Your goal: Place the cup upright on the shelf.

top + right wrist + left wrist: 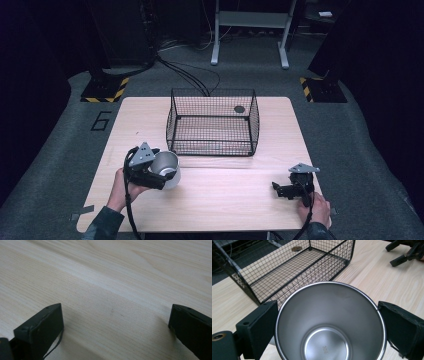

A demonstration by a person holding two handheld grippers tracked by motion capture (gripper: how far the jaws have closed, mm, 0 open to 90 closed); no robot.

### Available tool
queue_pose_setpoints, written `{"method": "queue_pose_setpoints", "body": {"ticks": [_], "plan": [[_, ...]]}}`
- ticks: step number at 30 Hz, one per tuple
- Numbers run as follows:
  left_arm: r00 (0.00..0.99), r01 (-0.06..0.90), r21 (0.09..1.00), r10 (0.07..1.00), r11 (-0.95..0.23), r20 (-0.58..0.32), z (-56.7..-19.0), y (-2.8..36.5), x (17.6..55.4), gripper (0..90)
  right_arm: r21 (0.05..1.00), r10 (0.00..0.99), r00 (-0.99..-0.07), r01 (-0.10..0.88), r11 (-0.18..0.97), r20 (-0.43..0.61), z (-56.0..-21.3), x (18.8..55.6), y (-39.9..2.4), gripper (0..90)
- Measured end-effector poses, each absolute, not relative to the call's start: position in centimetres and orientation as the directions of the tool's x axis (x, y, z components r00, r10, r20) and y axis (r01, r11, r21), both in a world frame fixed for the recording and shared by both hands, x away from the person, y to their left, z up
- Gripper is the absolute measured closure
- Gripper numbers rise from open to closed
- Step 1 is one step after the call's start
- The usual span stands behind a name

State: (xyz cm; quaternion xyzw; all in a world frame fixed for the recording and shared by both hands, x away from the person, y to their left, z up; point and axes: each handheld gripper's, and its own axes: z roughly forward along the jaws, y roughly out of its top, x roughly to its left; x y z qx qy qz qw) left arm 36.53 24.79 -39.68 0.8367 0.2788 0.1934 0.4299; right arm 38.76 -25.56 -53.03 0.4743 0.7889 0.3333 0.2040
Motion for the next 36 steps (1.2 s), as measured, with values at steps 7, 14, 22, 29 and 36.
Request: {"method": "queue_pose_setpoints", "body": {"ticks": [7, 14, 22, 29, 36], "plan": [[0.791, 0.29, 0.826, 0.607, -0.483, 0.077, -39.2, 23.9, 37.1, 6.3, 0.719, 0.884, -0.467, 0.613, 0.328, -0.006, -53.0, 38.8, -25.6, 0.0], [0.802, 0.275, 0.83, 0.592, -0.485, 0.08, -38.8, 23.0, 37.6, 6.3, 0.719, 0.887, -0.462, 0.617, 0.321, 0.001, -53.0, 38.7, -25.5, 0.0], [0.818, 0.259, 0.832, 0.569, -0.491, 0.082, -37.6, 22.1, 38.3, 6.3, 0.719, 0.887, -0.462, 0.617, 0.319, 0.003, -53.0, 38.7, -25.5, 0.0], [0.831, 0.235, 0.838, 0.549, -0.493, 0.09, -36.4, 21.0, 38.8, 6.3, 0.719, 0.887, -0.462, 0.617, 0.318, 0.004, -53.0, 38.7, -25.5, 0.0], [0.839, 0.217, 0.844, 0.536, -0.491, 0.096, -35.2, 20.1, 39.6, 6.3, 0.72, 0.887, -0.462, 0.617, 0.319, 0.003, -53.0, 38.7, -25.5, 0.0]]}}
